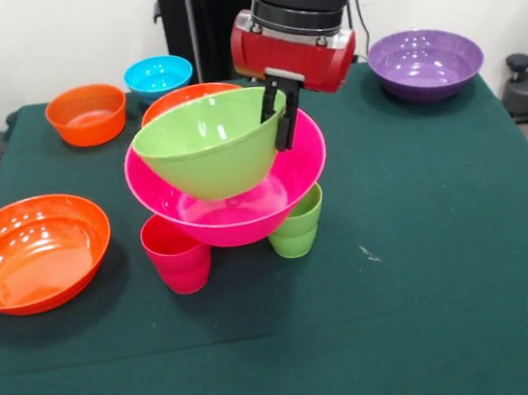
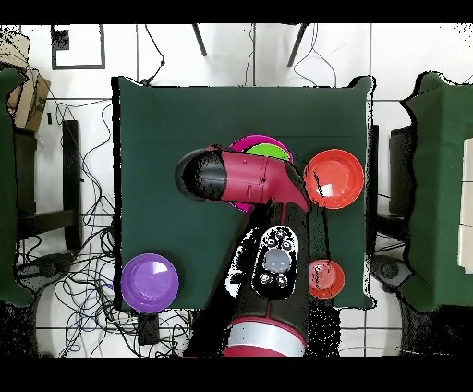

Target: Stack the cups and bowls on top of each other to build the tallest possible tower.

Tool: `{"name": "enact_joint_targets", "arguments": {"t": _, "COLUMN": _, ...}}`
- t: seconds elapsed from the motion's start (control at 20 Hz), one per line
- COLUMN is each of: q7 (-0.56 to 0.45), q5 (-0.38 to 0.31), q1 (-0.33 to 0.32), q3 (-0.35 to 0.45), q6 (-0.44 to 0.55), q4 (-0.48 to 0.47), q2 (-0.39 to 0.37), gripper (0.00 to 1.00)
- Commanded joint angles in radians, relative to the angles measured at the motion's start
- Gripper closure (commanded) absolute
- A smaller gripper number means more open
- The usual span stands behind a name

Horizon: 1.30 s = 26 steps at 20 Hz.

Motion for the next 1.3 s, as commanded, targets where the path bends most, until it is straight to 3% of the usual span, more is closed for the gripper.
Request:
{"name": "enact_joint_targets", "arguments": {"t": 0.05, "q7": 0.174, "q5": 0.031, "q1": 0.018, "q3": 0.031, "q6": -0.027, "q4": -0.013, "q2": -0.003, "gripper": 1.00}}
{"name": "enact_joint_targets", "arguments": {"t": 0.55, "q7": 0.061, "q5": 0.023, "q1": -0.052, "q3": 0.087, "q6": -0.023, "q4": 0.034, "q2": -0.050, "gripper": 1.00}}
{"name": "enact_joint_targets", "arguments": {"t": 0.85, "q7": 0.107, "q5": 0.028, "q1": -0.027, "q3": 0.073, "q6": -0.038, "q4": 0.099, "q2": -0.077, "gripper": 1.00}}
{"name": "enact_joint_targets", "arguments": {"t": 1.3, "q7": 0.164, "q5": 0.048, "q1": 0.011, "q3": 0.044, "q6": -0.018, "q4": 0.083, "q2": -0.058, "gripper": 1.00}}
